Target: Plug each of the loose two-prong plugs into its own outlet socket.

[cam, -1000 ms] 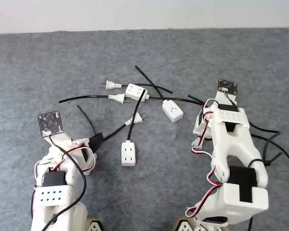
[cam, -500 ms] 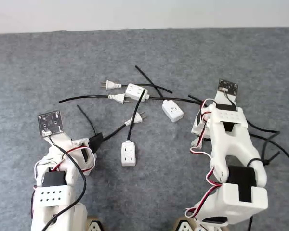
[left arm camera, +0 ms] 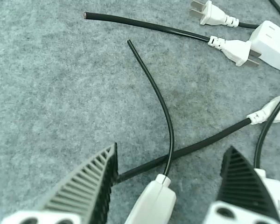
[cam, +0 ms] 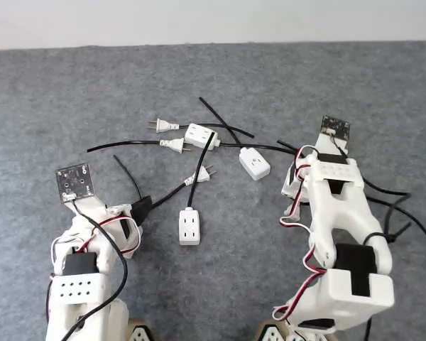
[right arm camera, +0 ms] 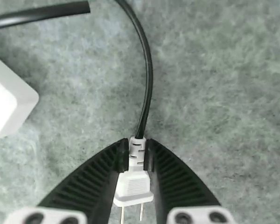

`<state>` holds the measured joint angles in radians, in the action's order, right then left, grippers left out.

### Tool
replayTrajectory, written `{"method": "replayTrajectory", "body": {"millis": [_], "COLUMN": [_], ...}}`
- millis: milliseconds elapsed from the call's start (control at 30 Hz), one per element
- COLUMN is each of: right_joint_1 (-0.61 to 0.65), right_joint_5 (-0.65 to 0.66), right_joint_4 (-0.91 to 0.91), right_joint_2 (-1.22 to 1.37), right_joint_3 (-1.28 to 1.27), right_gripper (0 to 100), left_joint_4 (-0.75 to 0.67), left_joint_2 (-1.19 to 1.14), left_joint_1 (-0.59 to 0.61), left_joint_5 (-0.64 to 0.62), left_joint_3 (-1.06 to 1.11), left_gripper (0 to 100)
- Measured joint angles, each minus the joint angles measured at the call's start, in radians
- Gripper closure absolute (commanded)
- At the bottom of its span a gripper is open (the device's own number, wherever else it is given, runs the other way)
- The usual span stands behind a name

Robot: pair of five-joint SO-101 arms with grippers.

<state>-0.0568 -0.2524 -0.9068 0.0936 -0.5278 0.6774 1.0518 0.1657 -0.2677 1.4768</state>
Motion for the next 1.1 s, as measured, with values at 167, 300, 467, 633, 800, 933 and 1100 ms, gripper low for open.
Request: {"method": "replayTrajectory", "body": {"millis": [167,300,467,633,800,933,1100], "right_joint_1": [0.000,0.000,0.000,-0.002,-0.003,-0.003,0.000], "right_joint_5": [0.000,0.000,0.000,0.002,0.005,0.057,0.069], "right_joint_4": [0.000,-0.009,-0.097,-0.175,-0.178,-0.178,-0.209], "right_joint_2": [0.000,0.037,0.133,0.213,0.216,0.216,0.187], "right_joint_3": [0.000,0.017,0.138,0.244,0.252,0.252,0.249], "right_gripper": [91.9,92.4,92.5,98.2,99.0,99.0,99.0], "left_joint_4": [0.000,0.000,0.000,0.000,0.000,0.000,0.000], "left_joint_2": [0.000,0.000,0.000,0.000,0.000,0.000,0.000], "left_joint_1": [0.000,0.000,0.000,0.000,0.000,0.000,0.000], "left_joint_5": [0.000,0.000,0.000,0.000,0.000,0.000,0.000], "left_joint_3": [0.000,0.000,0.000,0.000,0.000,0.000,0.000], "left_gripper": [67,67,67,67,67,67,67]}}
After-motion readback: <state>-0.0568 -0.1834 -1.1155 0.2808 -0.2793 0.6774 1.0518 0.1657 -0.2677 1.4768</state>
